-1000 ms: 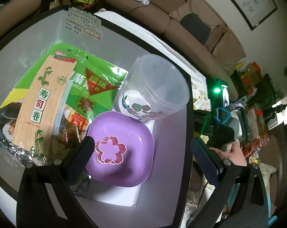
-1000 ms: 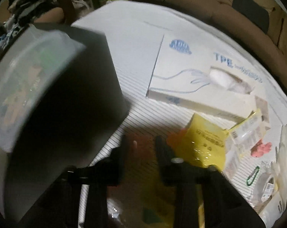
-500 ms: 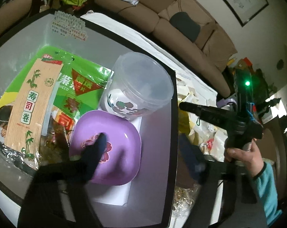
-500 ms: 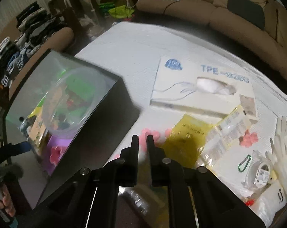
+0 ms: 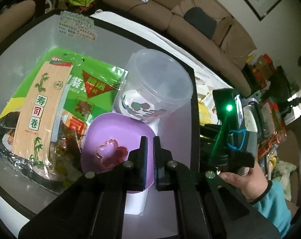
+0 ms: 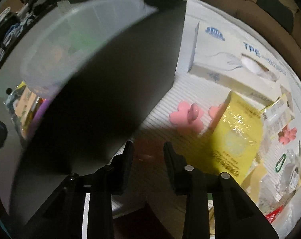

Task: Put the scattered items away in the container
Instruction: 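Move the right gripper back and grasp the small pink flower piece, then carry the pink flower piece into the box and drop it on the plate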

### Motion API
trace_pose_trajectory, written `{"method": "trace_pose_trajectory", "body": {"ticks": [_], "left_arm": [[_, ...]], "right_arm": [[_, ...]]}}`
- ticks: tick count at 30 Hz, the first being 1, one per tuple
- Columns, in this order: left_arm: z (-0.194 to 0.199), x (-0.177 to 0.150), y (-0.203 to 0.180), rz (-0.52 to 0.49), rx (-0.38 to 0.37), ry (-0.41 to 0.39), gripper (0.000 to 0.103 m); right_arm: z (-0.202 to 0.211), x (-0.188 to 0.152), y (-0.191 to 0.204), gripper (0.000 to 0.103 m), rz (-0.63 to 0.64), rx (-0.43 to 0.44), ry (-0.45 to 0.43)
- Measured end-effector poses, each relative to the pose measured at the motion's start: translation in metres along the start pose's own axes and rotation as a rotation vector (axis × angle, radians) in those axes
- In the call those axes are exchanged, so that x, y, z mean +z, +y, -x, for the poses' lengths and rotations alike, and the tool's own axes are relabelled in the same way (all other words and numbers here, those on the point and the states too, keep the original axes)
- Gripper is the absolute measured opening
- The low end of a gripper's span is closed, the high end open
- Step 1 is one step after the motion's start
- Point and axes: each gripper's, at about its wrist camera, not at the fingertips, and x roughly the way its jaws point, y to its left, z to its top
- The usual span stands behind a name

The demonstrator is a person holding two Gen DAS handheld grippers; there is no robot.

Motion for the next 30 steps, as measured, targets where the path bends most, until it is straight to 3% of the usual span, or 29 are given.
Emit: {"method": "trace_pose_trajectory", "body": {"ticks": [1, 8, 12, 13, 14, 16, 19, 21, 26, 30], "left_arm": [[0.000, 0.000, 0.002, 0.009, -0.003, 0.001, 0.005], [0.003, 0.000, 0.002, 0.003, -0.010, -0.001, 0.006], [0.005, 0.003, 0.009, 0.049, -0.081, 0.005, 0.011], [0.005, 0.004, 0.013, 0.078, -0.120, 0.013, 0.028], [0.005, 0.005, 0.018, 0.112, -0.167, 0.023, 0.061], [0.006, 0.005, 0.027, 0.169, -0.265, 0.021, 0.090], [0.013, 0.007, 0.034, 0.222, -0.384, 0.004, 0.090], [0.020, 0.008, 0.042, 0.250, -0.390, -0.020, 0.090], [0.026, 0.011, 0.070, 0.320, -0.301, -0.037, 0.090], [0.030, 0.014, 0.080, 0.332, -0.298, -0.052, 0.090]], "right_arm": [[-0.002, -0.001, 0.000, 0.016, 0.000, -0.001, 0.001], [0.025, -0.005, -0.011, 0.016, -0.039, 0.009, -0.076], [0.074, -0.009, -0.020, 0.016, -0.061, 0.028, -0.149], [0.090, -0.010, -0.020, 0.016, -0.066, 0.046, -0.172], [0.104, -0.010, -0.019, 0.016, -0.069, 0.071, -0.194], [0.132, -0.008, -0.013, 0.016, -0.080, 0.159, -0.236], [0.152, 0.004, 0.001, 0.016, -0.077, 0.289, -0.250], [0.153, 0.013, 0.027, 0.016, -0.035, 0.306, -0.236], [0.117, 0.028, 0.086, 0.016, 0.078, 0.257, -0.145], [0.075, 0.035, 0.115, 0.016, 0.161, 0.162, -0.068]]}}
